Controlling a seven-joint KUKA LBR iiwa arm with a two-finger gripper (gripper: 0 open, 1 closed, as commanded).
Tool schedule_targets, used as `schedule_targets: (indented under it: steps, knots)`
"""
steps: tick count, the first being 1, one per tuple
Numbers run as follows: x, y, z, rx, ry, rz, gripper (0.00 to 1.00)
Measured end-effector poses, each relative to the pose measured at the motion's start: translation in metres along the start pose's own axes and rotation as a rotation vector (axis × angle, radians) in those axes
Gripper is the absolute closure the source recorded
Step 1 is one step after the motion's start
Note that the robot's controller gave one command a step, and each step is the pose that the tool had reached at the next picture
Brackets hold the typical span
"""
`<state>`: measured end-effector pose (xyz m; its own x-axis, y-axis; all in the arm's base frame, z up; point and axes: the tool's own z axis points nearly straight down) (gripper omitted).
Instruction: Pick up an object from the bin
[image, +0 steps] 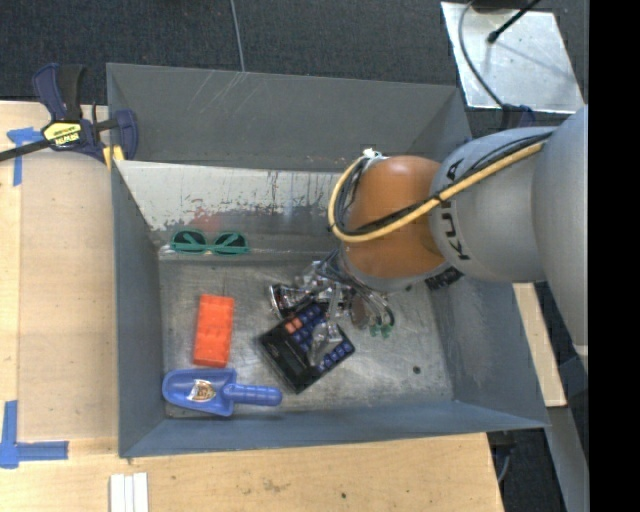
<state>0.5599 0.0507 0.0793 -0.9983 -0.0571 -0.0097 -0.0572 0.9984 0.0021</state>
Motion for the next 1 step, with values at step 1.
schedule_targets:
  steps: [1]
  knots:
    - [-0.0095, 0.0136, 0.0012, 0.006, 0.014, 0.076, 0.0]
